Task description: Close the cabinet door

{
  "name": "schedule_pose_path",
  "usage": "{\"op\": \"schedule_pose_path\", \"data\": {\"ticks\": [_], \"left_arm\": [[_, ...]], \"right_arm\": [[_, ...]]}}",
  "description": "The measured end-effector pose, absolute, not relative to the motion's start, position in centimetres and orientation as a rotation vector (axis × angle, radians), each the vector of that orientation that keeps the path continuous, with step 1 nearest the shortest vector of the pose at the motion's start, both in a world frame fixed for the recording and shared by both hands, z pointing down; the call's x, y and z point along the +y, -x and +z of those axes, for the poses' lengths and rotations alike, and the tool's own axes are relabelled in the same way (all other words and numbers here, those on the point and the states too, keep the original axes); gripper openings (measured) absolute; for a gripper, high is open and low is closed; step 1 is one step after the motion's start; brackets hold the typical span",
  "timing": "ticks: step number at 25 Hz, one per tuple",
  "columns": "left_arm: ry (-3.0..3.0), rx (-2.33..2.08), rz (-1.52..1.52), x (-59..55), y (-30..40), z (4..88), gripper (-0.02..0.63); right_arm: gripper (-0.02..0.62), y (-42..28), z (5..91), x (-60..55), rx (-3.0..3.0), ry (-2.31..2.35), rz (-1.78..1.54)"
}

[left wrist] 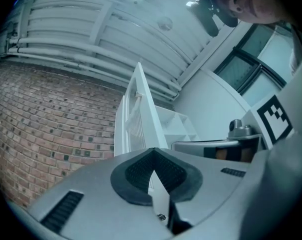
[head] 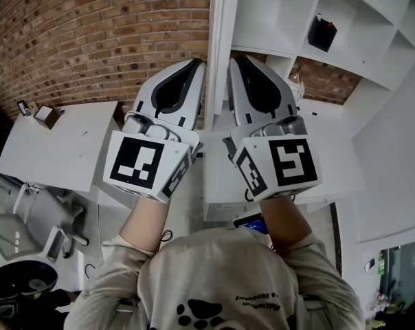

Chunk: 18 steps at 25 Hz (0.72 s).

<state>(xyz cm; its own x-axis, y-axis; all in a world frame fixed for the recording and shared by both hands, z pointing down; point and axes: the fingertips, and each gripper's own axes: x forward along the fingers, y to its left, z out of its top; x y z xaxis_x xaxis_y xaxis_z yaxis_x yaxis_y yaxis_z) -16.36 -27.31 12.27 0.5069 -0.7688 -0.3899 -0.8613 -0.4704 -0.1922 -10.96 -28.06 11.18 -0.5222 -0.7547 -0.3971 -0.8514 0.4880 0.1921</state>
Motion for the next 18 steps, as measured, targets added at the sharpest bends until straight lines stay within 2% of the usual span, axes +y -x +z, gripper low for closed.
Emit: {"op": "schedule_pose_path", "data": {"ticks": [2,4,5,18], "left_arm": [[2.399,1.346,0.345,-27.5,16.3,12.1,0.008],[2.403,1.34,0.338,-27.6,16.4,12.1,0.008],[2.405,1.34,0.338,-27.6,16.6,12.0,0.008],[2.423,1.327,0.32,-27.7,17.4,12.9,0.008]], "right_arm": [[0.039,11.3,11.0,-28.3,2.496,1.359,0.517],[0.117,11.8,11.0,-28.6,2.523,1.36,0.511],[0.124,12.1,11.1,-28.8,2.536,1.363,0.506],[0.133,13.2,12.1,-31.0,2.552,1.512,0.42]]}}
